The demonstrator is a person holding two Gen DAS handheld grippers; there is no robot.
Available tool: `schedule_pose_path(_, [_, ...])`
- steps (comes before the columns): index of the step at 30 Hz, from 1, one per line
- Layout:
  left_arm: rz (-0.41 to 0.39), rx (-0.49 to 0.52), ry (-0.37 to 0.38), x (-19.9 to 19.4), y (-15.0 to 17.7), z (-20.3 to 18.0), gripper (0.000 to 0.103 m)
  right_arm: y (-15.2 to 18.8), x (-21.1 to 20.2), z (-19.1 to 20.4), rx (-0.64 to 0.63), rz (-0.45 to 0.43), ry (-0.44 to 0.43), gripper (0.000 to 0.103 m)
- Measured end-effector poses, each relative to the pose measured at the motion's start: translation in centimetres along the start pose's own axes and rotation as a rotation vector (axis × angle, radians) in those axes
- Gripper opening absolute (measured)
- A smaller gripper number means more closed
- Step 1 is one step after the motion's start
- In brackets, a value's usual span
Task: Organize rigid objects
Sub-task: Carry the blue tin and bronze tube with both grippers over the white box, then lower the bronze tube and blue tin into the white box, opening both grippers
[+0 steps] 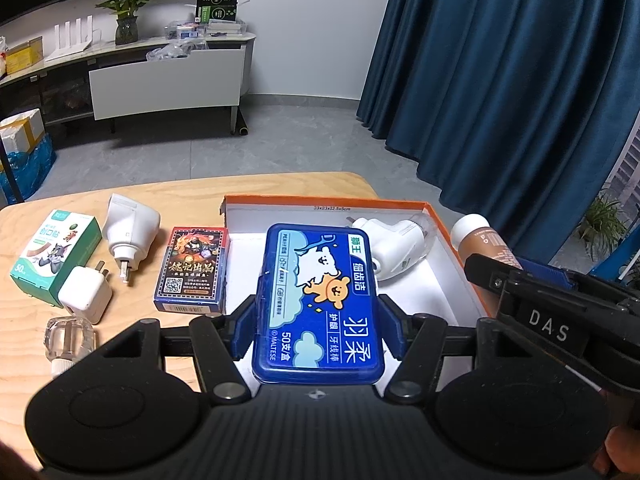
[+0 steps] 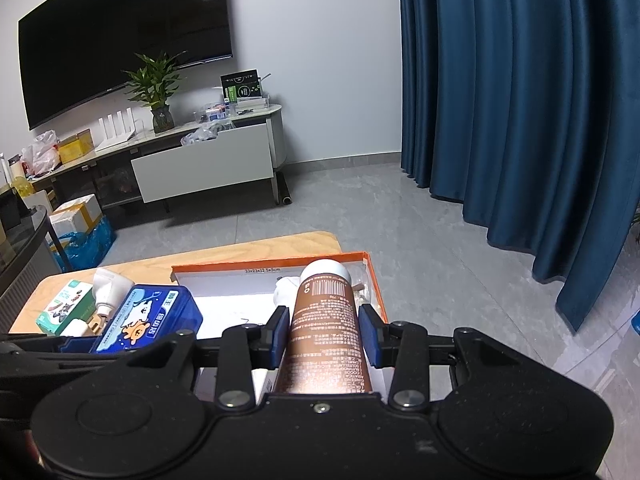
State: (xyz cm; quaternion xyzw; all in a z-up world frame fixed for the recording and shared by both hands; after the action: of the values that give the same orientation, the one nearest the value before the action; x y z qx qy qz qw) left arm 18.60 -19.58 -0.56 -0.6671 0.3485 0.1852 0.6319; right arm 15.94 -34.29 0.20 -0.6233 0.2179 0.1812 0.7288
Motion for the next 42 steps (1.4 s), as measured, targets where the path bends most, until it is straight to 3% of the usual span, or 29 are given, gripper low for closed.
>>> schedule_pose_path(34, [0.040, 0.011, 0.001, 2.7, -0.2, -0.5, 0.063, 0.8, 4.0, -0.7, -0.014, 0.079, 0.026, 0.048])
schedule_pose_path(42, [0.048, 0.016, 0.012, 3.4, -0.3, -1.2, 0.063, 0.6, 3.6, -1.3, -0.004, 0.056, 0.036, 0.049])
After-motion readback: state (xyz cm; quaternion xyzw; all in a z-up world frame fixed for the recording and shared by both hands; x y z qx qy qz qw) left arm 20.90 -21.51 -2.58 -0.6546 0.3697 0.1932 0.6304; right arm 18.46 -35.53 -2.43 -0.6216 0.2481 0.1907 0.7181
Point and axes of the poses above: each gripper's, at about its wrist camera, not at the fingertips, and x roughly the way its jaws point, z to its left, y to its underside, the point moved 3 cm from there along x, roughly the way its jaws point, and after that the axes turned 3 degrees about -y, right-handed, at the moved point
